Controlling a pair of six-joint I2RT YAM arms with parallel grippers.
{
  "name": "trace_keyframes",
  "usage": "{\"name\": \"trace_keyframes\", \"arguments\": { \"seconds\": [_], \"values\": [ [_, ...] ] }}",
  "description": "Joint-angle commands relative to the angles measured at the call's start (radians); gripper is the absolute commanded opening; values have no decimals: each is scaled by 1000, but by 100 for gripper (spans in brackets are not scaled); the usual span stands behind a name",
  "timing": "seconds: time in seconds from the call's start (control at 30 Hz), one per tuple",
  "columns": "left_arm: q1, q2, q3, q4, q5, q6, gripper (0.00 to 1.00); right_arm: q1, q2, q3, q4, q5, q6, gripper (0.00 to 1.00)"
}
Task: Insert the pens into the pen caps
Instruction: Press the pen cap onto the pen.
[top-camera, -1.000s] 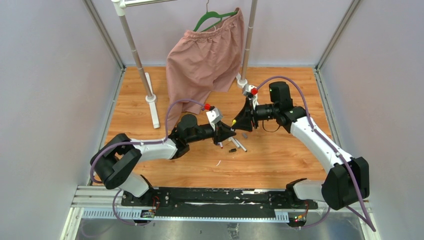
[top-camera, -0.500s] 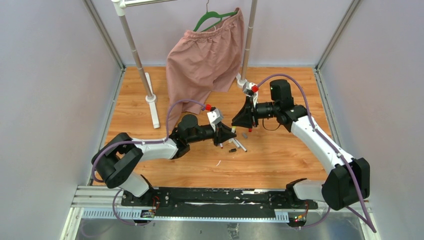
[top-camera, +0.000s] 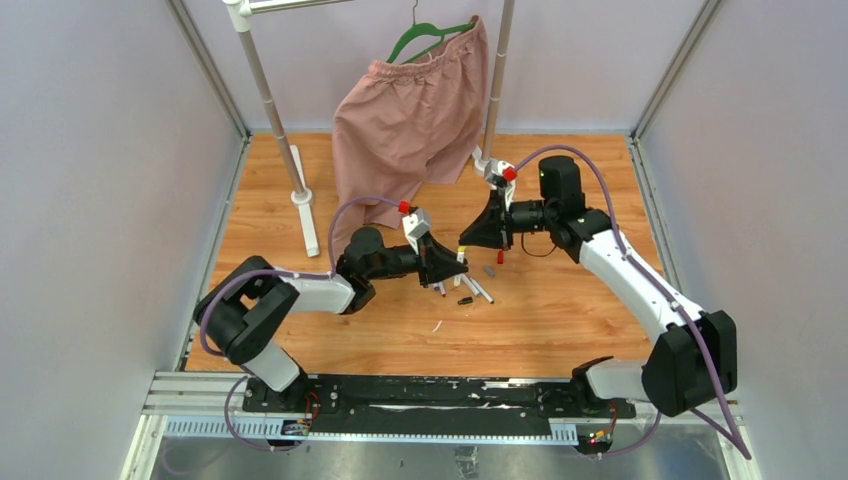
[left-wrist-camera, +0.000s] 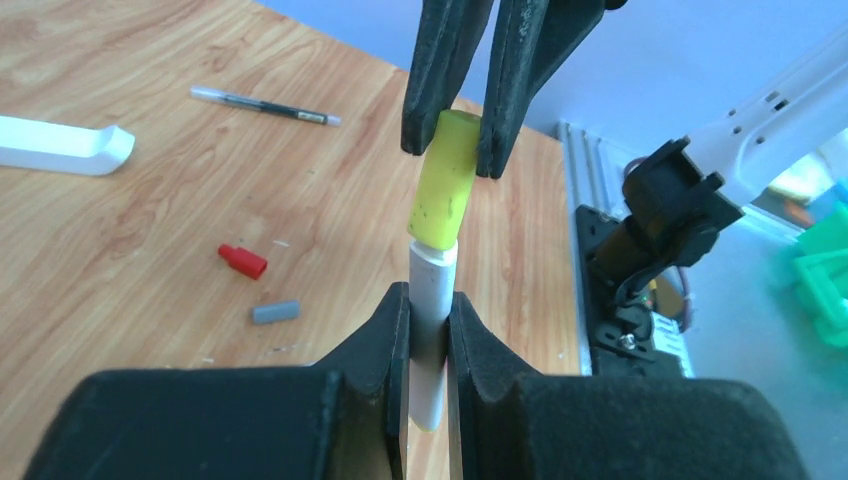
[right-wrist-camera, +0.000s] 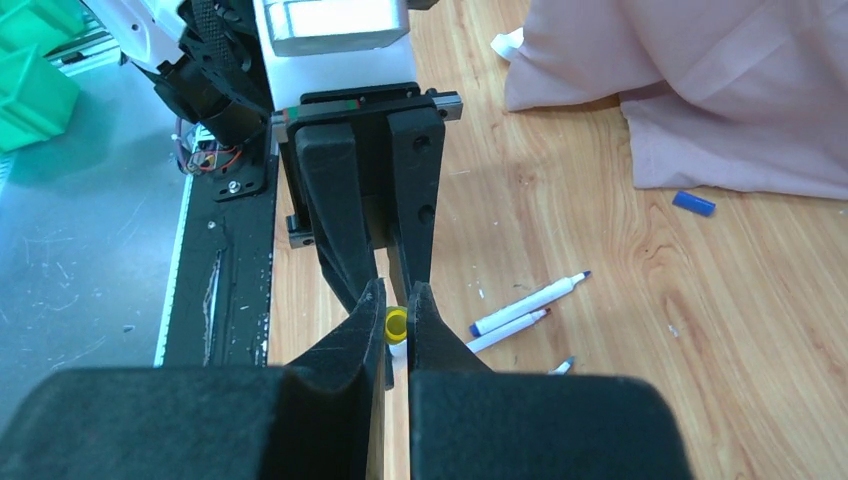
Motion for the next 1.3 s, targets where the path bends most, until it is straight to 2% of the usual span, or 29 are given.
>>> {"name": "trace_keyframes", "arguments": {
  "seconds": [0.0, 0.03, 0.1, 0.23, 0.37, 0.5, 0.57, 0.77, 0.97, 1.27],
  "values": [
    [102, 66, -54, 411, 39, -253, 0, 29, 68, -51, 17, -43, 82, 0],
    [111, 71, -67, 457, 36, -270, 0, 38, 91, -51, 18, -48, 90, 0],
    [113, 58, -80, 444, 21, -251, 0, 65, 135, -48, 17, -54, 105, 0],
    [115, 1, -74, 300, -6, -165, 0, 137, 191, -16, -45, -28, 55, 0],
    [93, -18, -52, 202, -13, -101, 0, 146, 198, 16, -107, -14, 15, 0],
    [27, -64, 3, -49, -78, 82, 0, 146, 205, 49, -180, -18, -24, 0],
    [12, -92, 5, -100, -125, 132, 0, 147, 210, 49, -193, -17, -30, 0],
    [12, -137, -92, 89, -211, 133, 0, 133, 187, 43, -184, -20, -15, 0],
    [14, -105, -120, 238, -200, 55, 0, 102, 150, 21, -131, -32, 31, 0],
    [37, -104, -125, 335, -229, -7, 0, 102, 177, 5, -107, -56, 64, 0]
  ]
}}
